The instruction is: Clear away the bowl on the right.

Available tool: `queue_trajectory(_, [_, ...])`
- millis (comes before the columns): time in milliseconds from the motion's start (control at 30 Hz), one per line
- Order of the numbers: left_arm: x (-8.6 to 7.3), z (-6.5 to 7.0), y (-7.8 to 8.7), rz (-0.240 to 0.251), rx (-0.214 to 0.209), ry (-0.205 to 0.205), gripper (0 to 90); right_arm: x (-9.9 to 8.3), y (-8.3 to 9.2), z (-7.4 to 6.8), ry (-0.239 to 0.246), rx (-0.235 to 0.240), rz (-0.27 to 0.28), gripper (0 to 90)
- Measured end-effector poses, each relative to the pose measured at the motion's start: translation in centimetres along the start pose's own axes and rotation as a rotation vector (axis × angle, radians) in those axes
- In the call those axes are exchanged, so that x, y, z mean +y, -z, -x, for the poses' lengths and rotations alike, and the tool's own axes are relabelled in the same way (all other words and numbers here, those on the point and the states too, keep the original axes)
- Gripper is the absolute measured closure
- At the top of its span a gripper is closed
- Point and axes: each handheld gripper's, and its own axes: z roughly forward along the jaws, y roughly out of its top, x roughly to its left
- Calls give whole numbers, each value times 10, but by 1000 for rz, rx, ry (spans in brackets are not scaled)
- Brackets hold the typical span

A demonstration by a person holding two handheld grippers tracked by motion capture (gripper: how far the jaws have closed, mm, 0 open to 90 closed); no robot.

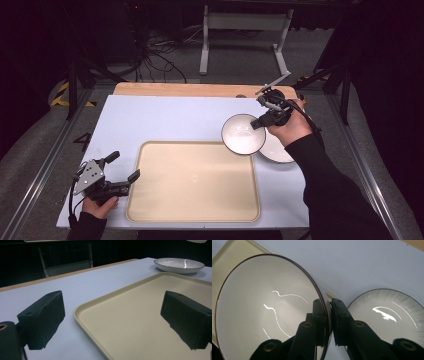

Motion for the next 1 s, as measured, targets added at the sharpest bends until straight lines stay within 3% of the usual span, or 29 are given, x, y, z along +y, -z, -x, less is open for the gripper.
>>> queue_trajectory(367, [0, 0, 0, 2, 0, 1, 61, 12, -6, -32, 69, 37, -4, 817])
queue_trajectory(700, [0, 0, 0, 1, -1, -5, 61, 17, -10, -63, 133, 108, -3, 817])
queue_trajectory(1000, [0, 0, 0, -1, -5, -9, 62, 20, -16, -84, 174, 144, -11, 814])
